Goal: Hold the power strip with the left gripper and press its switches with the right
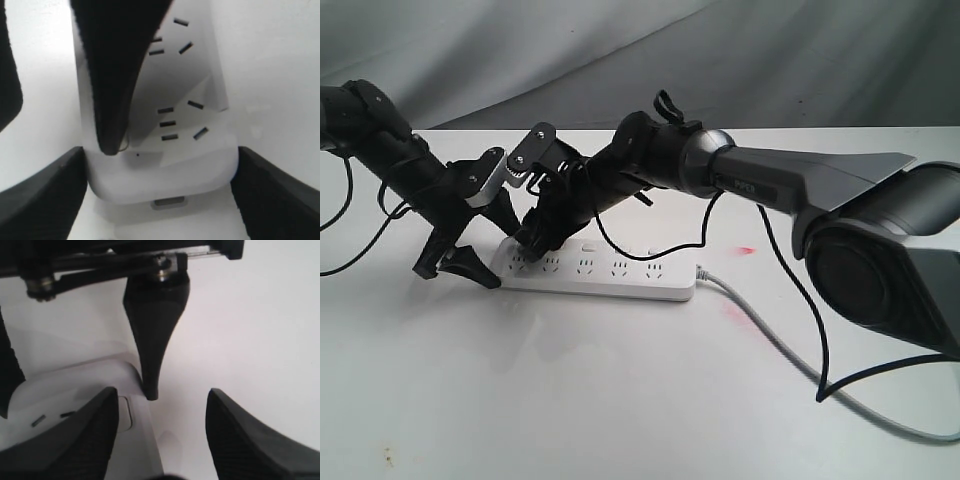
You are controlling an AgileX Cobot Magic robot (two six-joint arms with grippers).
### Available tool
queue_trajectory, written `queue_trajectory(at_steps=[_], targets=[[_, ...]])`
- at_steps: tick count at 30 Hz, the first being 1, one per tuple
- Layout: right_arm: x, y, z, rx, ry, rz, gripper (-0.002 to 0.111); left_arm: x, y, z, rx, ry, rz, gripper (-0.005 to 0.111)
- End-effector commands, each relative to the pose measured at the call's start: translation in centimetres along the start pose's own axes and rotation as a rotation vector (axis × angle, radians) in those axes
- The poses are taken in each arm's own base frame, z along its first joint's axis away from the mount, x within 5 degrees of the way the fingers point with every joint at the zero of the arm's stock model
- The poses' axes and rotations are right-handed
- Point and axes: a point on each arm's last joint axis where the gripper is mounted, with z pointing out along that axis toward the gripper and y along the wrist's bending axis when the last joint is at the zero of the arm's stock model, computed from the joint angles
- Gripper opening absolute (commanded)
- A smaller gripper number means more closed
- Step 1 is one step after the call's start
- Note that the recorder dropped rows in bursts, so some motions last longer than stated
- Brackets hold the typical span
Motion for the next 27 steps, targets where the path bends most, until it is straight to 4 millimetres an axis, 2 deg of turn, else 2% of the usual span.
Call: queue_trajectory(at_steps=[1,18,27], targets=[[1.8,0.0,1.4,-0.003,0.062,-0.028,0.049,-0.3,0.1,-0.1,0.003,0.0,0.013,0.008],[2.9,0.6,1.8,-0.069,0.148,-0.061,0.049,-0.3,0.1,-0.1,0.003,0.0,0.013,0.008],[4.1,0.9,2.9,-0.089,0.167,-0.019,0.049,-0.3,0.1,-0.1,0.003,0.0,0.013,0.008]])
